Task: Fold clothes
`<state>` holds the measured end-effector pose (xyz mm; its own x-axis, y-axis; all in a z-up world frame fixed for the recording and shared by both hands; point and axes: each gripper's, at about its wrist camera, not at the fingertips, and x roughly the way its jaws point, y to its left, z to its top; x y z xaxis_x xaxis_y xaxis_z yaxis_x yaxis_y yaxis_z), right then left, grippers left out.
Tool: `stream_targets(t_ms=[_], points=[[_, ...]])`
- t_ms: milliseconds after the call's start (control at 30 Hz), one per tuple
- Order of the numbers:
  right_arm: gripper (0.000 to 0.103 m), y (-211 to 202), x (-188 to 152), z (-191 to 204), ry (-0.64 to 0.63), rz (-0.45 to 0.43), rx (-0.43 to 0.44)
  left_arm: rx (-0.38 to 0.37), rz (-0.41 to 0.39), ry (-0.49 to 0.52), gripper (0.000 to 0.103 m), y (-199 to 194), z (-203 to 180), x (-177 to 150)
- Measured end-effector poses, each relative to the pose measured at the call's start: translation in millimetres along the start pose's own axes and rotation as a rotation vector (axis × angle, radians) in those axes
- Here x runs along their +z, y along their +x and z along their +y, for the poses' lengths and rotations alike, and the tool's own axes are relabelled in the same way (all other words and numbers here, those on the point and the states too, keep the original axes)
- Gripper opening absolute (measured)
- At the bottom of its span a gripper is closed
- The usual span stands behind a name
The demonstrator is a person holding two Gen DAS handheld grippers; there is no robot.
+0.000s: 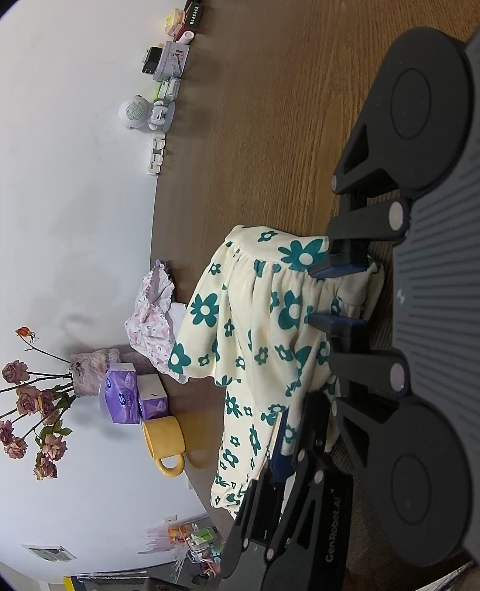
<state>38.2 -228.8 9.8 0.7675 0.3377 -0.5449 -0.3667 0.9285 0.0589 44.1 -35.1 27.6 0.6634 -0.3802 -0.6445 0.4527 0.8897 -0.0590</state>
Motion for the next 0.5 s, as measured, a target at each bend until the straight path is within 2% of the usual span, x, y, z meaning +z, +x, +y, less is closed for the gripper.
stream_targets(t_ms=[500], points=[[0.022,-0.2,-0.6,0.7,-0.003,0.0,-0.002,0.016,-0.025,-0.064,0.025,-17.9,17.2,-3.0]])
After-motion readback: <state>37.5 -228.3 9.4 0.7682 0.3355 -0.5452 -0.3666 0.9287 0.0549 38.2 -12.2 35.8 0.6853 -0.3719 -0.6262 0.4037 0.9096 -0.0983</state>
